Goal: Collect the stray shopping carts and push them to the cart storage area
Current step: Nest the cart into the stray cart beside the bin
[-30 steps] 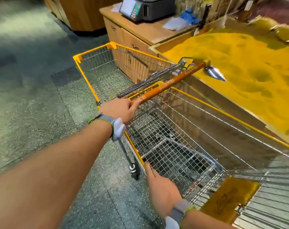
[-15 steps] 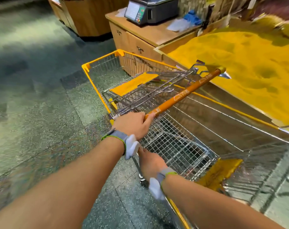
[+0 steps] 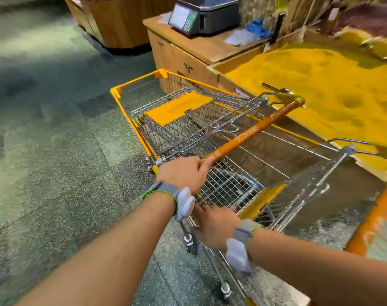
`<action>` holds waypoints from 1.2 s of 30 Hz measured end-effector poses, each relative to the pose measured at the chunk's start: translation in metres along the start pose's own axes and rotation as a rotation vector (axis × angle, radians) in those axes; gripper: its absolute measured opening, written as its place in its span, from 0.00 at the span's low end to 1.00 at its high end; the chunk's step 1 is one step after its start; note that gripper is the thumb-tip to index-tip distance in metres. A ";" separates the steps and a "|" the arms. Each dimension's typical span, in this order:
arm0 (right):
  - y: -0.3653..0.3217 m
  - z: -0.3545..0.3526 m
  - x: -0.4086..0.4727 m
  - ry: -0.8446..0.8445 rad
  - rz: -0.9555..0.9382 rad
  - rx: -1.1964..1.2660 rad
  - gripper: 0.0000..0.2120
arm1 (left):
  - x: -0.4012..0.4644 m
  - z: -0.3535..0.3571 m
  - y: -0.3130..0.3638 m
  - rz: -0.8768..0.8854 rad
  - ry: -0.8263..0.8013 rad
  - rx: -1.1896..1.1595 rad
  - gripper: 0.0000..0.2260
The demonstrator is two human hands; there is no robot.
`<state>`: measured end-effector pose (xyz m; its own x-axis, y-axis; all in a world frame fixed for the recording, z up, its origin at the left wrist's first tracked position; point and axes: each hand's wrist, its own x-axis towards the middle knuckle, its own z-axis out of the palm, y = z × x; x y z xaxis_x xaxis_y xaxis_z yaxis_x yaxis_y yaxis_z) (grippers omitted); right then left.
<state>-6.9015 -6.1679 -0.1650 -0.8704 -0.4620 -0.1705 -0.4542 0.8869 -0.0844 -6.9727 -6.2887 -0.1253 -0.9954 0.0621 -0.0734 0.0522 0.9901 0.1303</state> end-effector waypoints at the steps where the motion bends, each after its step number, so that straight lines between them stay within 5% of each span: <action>1: 0.000 -0.008 -0.006 -0.065 -0.037 -0.014 0.22 | 0.001 -0.002 0.001 -0.003 -0.003 0.001 0.29; 3: 0.006 -0.008 -0.018 -0.197 -0.080 -0.060 0.11 | 0.003 -0.002 0.000 -0.015 -0.016 0.003 0.29; 8: 0.023 0.003 -0.035 -0.347 -0.052 0.144 0.11 | 0.003 -0.004 0.001 -0.024 -0.039 -0.019 0.29; 12: 0.025 -0.001 -0.033 -0.350 -0.067 0.254 0.21 | 0.002 -0.004 0.001 -0.029 -0.036 -0.011 0.28; 30: 0.000 -0.003 0.018 -0.319 0.002 0.454 0.10 | -0.003 0.000 0.005 -0.042 -0.045 -0.048 0.28; 36: -0.006 -0.016 0.046 -0.441 -0.068 0.282 0.14 | -0.002 -0.002 0.005 -0.061 -0.080 -0.036 0.28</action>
<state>-6.9418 -6.1949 -0.1564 -0.6504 -0.5269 -0.5471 -0.3854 0.8496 -0.3601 -6.9705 -6.2838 -0.1224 -0.9869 0.0135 -0.1610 -0.0123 0.9873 0.1586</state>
